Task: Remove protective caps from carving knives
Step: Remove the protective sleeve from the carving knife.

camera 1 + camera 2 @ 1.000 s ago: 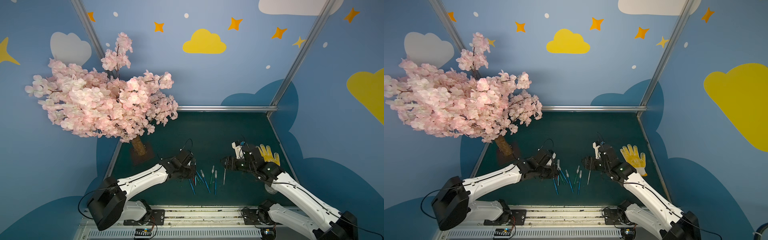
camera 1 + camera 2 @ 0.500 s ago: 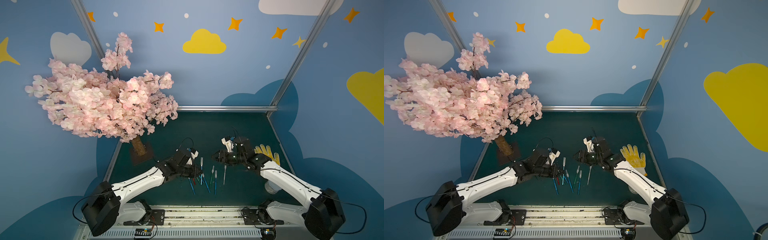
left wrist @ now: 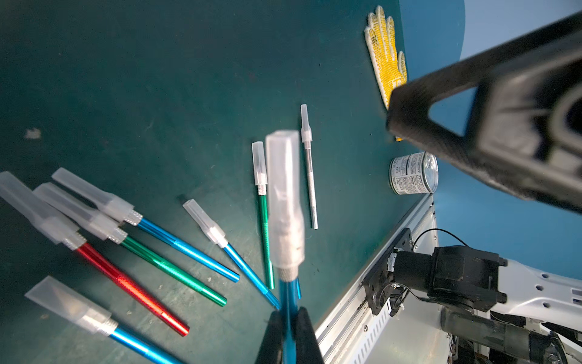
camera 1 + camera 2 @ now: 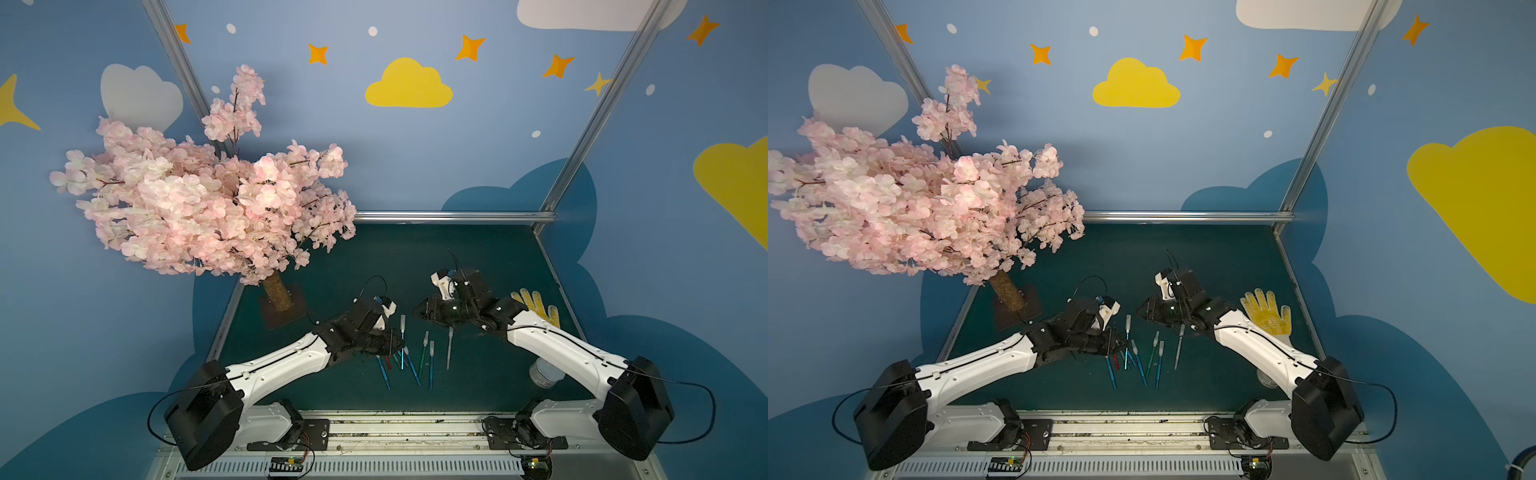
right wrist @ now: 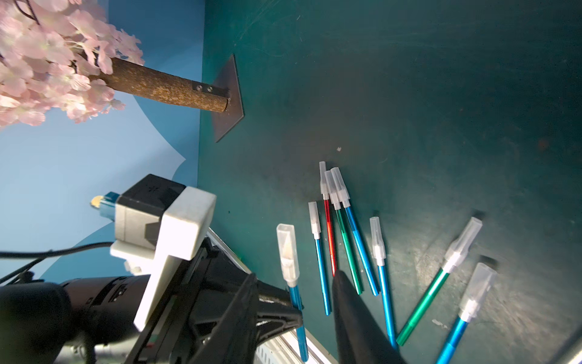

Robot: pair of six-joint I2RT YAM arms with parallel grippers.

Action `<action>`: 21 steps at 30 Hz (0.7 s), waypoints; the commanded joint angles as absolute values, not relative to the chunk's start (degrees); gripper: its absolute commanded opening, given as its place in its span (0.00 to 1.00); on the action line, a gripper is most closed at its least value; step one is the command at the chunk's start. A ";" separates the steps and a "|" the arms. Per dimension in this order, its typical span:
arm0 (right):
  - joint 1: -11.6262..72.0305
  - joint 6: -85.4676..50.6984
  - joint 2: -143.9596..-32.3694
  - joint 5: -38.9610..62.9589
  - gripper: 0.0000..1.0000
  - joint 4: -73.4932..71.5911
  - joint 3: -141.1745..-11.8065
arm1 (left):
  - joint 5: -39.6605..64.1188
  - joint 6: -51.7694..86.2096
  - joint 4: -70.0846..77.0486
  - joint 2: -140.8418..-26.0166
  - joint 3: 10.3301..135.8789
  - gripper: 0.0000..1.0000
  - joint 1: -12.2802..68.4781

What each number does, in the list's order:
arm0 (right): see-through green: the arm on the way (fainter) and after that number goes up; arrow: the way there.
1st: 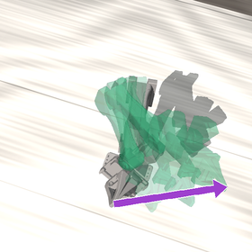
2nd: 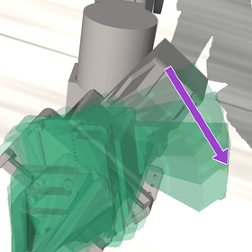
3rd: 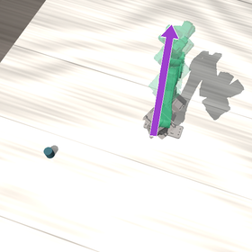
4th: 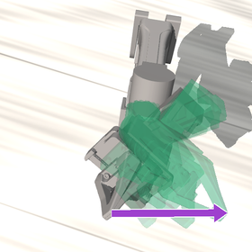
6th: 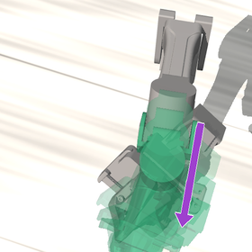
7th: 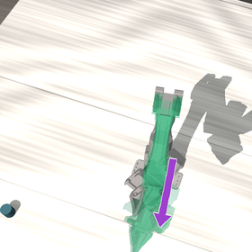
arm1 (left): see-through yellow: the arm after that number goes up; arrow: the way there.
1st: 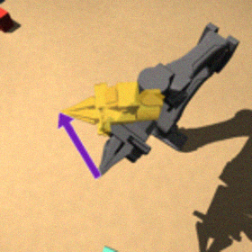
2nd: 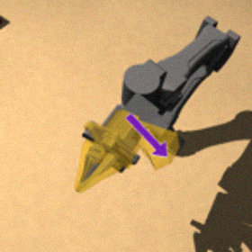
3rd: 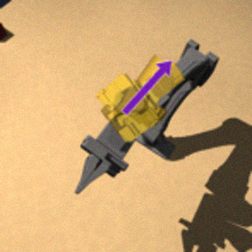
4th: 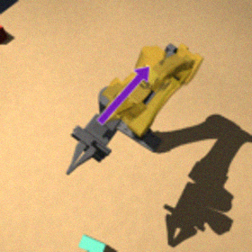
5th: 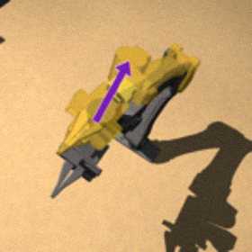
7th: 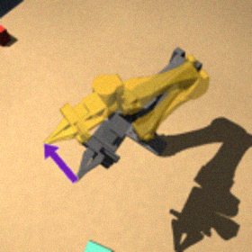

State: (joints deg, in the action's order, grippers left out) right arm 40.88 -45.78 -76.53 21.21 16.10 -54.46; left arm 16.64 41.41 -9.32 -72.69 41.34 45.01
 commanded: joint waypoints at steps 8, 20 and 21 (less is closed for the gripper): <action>44.90 -44.81 -81.79 17.44 0.36 18.10 -59.26 | 16.45 41.18 -8.38 -73.19 40.95 0.07 45.00; 45.99 -44.65 -84.59 16.44 0.31 18.61 -60.84 | 16.48 41.05 -8.35 -73.03 41.00 0.07 44.95; 46.00 -44.66 -84.69 16.44 0.31 18.54 -60.93 | 16.39 41.14 -8.30 -73.04 41.04 0.07 45.00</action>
